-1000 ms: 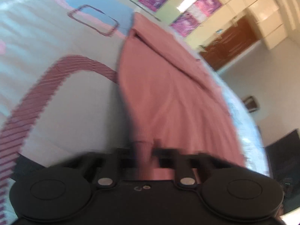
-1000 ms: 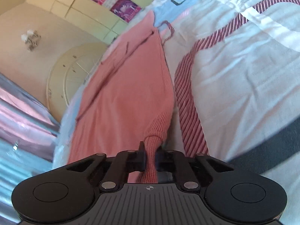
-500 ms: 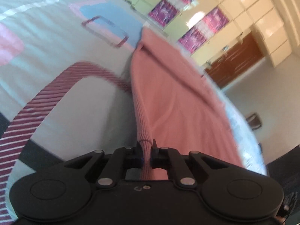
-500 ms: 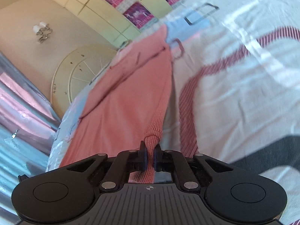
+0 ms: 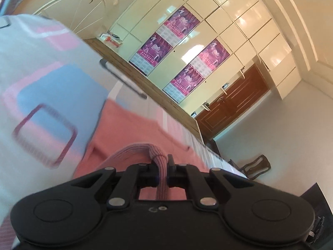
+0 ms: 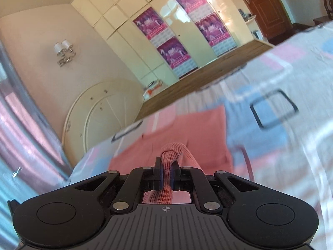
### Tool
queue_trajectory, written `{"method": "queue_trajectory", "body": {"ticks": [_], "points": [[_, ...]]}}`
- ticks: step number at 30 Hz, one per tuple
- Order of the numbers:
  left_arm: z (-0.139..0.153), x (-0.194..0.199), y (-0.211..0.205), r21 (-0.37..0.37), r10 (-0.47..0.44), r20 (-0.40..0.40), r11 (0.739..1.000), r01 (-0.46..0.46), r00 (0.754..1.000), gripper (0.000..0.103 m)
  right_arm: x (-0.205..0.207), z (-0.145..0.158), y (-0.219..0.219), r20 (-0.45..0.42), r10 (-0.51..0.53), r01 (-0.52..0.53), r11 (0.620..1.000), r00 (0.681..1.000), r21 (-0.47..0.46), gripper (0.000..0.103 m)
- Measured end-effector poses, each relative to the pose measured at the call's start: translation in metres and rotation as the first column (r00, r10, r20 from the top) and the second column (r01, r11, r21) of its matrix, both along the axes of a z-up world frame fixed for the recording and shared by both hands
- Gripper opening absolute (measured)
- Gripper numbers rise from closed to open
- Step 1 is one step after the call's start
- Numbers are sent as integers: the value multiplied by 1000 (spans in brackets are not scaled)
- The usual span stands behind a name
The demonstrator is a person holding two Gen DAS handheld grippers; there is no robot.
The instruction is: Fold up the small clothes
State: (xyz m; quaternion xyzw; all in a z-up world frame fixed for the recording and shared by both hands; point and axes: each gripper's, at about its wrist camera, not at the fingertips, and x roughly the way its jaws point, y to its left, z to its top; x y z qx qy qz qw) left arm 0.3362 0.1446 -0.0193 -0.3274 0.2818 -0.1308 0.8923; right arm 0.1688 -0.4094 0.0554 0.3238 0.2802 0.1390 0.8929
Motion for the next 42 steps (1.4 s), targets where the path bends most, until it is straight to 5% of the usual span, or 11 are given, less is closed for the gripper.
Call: {"method": "queue_trajectory", "body": {"ticks": [5,15,17,19,21,25,30,35,36,37,42], "points": [[-5,96,-5,27,-20,-58,999,22,998,5,96,-6,-5,-69,-50,52,998,996,37,6],[-79,231,-16,58,-87,-218,993,102,972,6,234,-94,-15,-298,-78,104,992,951,73,6],[-88,243,-16,67,-85,-228,992,103,970,19,244,-107,-16,-295,-78,107,991,952,85,9],[-88,245,-11,77,-63,-182,994,78,981,53,249,-114,-20,-287,-111,141,986,951,85,46],[-82,244,-2,105,-19,-116,994,31,993,72,247,-115,-22,-238,-133,156,984,962,81,53],[-82,255,3,192,-96,-114,974,117,989,61,242,-114,-35,-183,-160,179,979,970,95,54],[-90,270,-19,374,-213,-171,889,263,962,58,255,-111,-15,-196,-78,52,990,978,-134,53],[-104,278,-44,489,-247,-200,813,315,948,52,272,-118,23,-210,-5,-77,923,978,-377,48],[-103,277,-46,505,-241,-190,808,305,952,37,274,-121,30,-214,4,-97,900,977,-425,30],[-102,275,-46,505,-240,-175,810,297,955,8,275,-122,37,-211,15,-114,878,977,-466,11],[-76,243,-36,473,-179,51,871,134,983,6,254,-109,48,-79,4,-46,840,997,-541,8]]}}
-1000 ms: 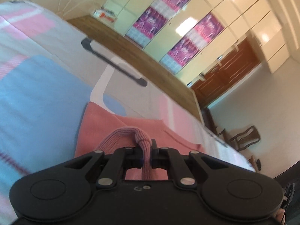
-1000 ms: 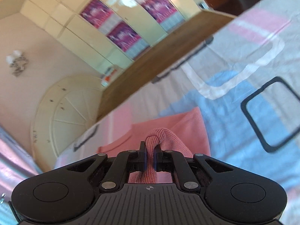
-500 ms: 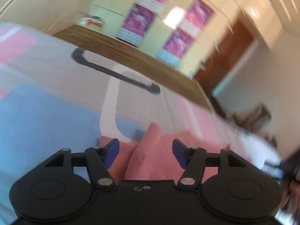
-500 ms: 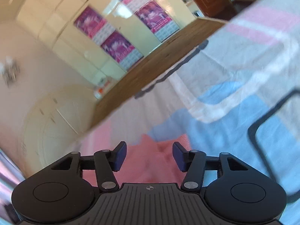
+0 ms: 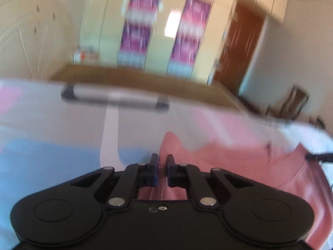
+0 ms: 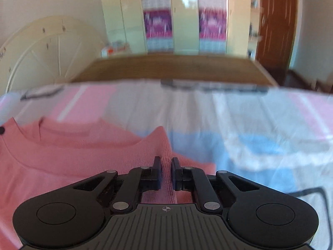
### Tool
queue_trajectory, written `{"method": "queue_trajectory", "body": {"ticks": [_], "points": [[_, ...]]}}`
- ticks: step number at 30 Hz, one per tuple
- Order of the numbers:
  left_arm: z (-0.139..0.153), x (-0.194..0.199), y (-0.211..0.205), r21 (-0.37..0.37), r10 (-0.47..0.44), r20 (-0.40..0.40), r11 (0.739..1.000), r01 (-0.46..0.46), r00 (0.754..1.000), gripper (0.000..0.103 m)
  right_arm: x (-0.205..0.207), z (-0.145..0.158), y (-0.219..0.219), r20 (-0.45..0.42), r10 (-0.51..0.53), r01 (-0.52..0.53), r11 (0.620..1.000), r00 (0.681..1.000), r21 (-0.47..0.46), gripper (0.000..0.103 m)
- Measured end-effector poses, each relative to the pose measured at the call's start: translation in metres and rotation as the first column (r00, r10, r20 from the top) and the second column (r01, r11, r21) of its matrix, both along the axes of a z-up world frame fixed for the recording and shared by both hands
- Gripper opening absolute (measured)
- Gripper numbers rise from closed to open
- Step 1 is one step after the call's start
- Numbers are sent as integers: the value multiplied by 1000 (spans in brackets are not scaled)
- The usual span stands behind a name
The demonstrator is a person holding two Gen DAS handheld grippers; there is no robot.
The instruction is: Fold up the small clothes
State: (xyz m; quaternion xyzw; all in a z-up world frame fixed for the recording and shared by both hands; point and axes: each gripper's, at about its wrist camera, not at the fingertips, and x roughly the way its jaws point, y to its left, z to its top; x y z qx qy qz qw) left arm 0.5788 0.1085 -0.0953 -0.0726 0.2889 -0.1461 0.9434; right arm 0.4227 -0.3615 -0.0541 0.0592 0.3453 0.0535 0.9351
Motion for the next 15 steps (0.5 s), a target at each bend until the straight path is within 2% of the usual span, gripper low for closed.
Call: {"method": "queue_trajectory", "body": {"ticks": [2,3,6,10,13,15], "points": [[4,-3,0,-12,8,27,1000,-7,1000,6,-11,5,-5,61,-30,29,1000,998,11,8],[2,-1,-3,1,5,16,1000,-5,1000,6,-13,3,-4,72,-38,39,999,997,-17,8],[-12,15,-10,23,22,-54,1000,-21,998,6,-1,-9,-3,14,-47,48,998,999,-31,8],[-17,19,-10,15,46,-60,999,-45,997,6,0,-8,-1,11,-52,52,998,999,-24,8],[-30,26,-14,72,53,-100,996,-46,994,7,14,-18,1,-49,-54,51,997,997,-59,8],[-35,30,-17,74,51,-129,996,-42,990,11,21,-23,6,-63,-53,48,995,997,-86,9]]}}
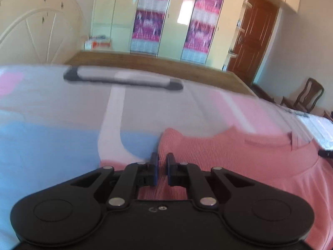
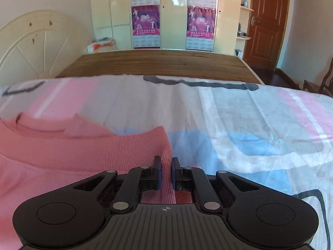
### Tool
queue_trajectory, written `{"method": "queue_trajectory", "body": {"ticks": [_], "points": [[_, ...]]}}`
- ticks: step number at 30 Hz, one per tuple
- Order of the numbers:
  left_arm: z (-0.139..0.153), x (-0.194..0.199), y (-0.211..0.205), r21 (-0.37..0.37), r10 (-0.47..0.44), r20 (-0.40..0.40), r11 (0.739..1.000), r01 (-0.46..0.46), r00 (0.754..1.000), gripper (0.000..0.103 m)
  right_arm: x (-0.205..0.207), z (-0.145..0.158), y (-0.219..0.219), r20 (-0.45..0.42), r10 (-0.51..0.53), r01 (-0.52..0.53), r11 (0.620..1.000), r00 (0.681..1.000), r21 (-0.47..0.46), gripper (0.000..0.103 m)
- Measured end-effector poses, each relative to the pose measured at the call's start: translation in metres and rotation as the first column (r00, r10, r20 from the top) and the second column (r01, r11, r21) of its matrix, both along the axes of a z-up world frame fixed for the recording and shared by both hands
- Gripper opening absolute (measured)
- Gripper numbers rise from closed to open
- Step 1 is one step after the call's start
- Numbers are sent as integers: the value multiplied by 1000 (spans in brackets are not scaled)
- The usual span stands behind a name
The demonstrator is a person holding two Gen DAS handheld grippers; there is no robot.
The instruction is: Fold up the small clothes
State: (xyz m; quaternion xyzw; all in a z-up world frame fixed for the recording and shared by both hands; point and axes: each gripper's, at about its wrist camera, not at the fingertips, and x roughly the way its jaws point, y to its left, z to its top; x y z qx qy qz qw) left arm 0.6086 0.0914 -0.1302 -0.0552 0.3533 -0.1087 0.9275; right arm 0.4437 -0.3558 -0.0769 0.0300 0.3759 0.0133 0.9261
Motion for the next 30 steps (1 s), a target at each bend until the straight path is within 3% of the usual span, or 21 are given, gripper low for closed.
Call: {"method": "queue_trajectory", "body": {"ticks": [2,3,4,5,7,10,11,13,15,17,19,21,22,24,25,28,30], "points": [[12,-4,0,38,30,3,999,-30,1000,25,2,7,2,-20,-22,22,1000,1000,1,13],[21,-12,-4,82,28,33,996,-30,999,29,-2,15,5,-7,-32,32,999,999,-22,27],[32,-26,-13,108,-20,83,994,11,996,31,-11,24,12,40,-26,28,998,999,-56,32],[38,-36,-24,100,-85,101,992,75,991,31,-22,33,20,85,21,-17,999,996,-45,32],[42,-56,-59,71,-235,77,971,230,969,32,-32,39,40,63,173,-178,981,983,82,32],[29,-75,-114,93,-391,58,918,385,919,33,-38,31,91,27,364,-365,929,931,68,32],[21,-72,-126,108,-402,35,912,396,915,33,-34,26,104,6,392,-392,918,920,61,32],[2,-47,-139,105,-352,-31,930,353,936,33,-14,10,123,-55,351,-352,936,935,-6,32],[0,-30,-138,58,-310,-22,949,311,950,32,3,10,126,-28,289,-289,957,957,10,32],[4,-22,-141,66,-282,-26,957,283,959,37,18,7,127,-33,230,-230,973,973,7,32],[3,-20,-137,36,-264,-44,964,265,964,38,21,6,129,-40,212,-211,977,977,24,32],[18,-32,-131,60,-251,-13,966,251,968,35,16,16,130,-40,209,-210,978,977,-8,32],[27,-46,-125,64,-257,27,965,255,966,38,6,26,133,-8,214,-214,977,977,-19,32],[30,-61,-123,6,-253,26,967,253,967,38,-22,40,131,62,274,-276,961,960,17,32],[27,-71,-128,-4,-272,13,962,272,962,38,-30,40,136,58,312,-315,949,948,31,32],[7,-85,-142,103,-284,-7,954,283,959,36,-52,26,160,33,426,-426,905,904,-11,32],[3,-86,-118,26,-260,5,965,260,966,29,-55,12,153,9,397,-396,916,918,-63,32]]}}
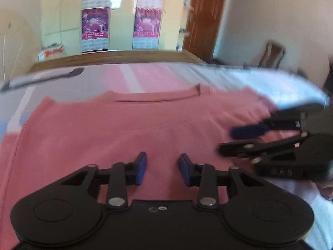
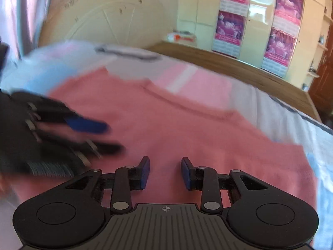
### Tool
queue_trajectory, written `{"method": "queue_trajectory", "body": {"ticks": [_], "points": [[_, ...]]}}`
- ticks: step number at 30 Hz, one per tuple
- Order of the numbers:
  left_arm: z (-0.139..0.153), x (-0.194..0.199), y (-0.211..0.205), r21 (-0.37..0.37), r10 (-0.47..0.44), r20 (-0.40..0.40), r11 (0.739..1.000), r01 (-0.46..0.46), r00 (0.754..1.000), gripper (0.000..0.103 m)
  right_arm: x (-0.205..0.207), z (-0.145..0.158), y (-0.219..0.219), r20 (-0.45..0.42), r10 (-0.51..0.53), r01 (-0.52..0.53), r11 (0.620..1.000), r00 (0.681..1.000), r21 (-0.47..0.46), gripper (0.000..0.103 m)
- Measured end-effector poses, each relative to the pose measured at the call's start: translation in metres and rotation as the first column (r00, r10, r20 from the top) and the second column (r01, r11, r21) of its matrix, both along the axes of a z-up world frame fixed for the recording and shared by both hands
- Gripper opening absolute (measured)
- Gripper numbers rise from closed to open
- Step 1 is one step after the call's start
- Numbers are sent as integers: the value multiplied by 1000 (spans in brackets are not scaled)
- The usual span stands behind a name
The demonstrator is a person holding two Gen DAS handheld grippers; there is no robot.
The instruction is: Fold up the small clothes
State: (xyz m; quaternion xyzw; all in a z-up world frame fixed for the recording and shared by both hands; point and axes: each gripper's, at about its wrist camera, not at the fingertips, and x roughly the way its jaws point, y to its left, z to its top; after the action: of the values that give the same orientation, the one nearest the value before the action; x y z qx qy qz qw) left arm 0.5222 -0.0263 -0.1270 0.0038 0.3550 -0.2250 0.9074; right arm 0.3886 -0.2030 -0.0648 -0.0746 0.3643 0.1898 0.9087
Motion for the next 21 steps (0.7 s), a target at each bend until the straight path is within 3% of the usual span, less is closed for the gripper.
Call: {"method": "queue_trajectory", "body": {"ticks": [2,5,6,8,12,14,16,18,20,21], "points": [[5,-1,20,64,64,29,996,-66,998,28,-2,-1,-33,10,-118,118,993,993,22,31],[3,-6,54,107,84,36,990,-87,996,36,-5,-2,-89,-16,-334,334,942,943,18,32],[1,-10,57,131,88,48,987,-93,995,49,-6,-6,-101,-51,-366,367,930,929,21,32],[8,-20,52,151,104,55,982,-111,993,50,-13,-2,-108,-66,-374,378,924,925,57,32],[19,-53,24,131,71,86,988,-82,994,52,-48,20,-68,9,-263,260,958,965,124,32],[10,-61,22,157,76,75,984,-87,994,54,-59,14,-42,3,-180,179,979,984,101,32],[4,-59,36,136,110,71,984,-119,991,55,-66,6,-35,11,-147,147,988,989,54,32],[4,-57,54,163,172,76,970,-183,982,61,-63,3,-52,0,-173,173,984,985,43,32],[2,-59,79,155,223,64,961,-230,973,69,-63,-4,-85,-23,-284,284,959,959,-9,32],[2,-61,90,144,241,53,958,-246,969,68,-64,-8,-103,-40,-342,341,939,939,-36,31]]}}
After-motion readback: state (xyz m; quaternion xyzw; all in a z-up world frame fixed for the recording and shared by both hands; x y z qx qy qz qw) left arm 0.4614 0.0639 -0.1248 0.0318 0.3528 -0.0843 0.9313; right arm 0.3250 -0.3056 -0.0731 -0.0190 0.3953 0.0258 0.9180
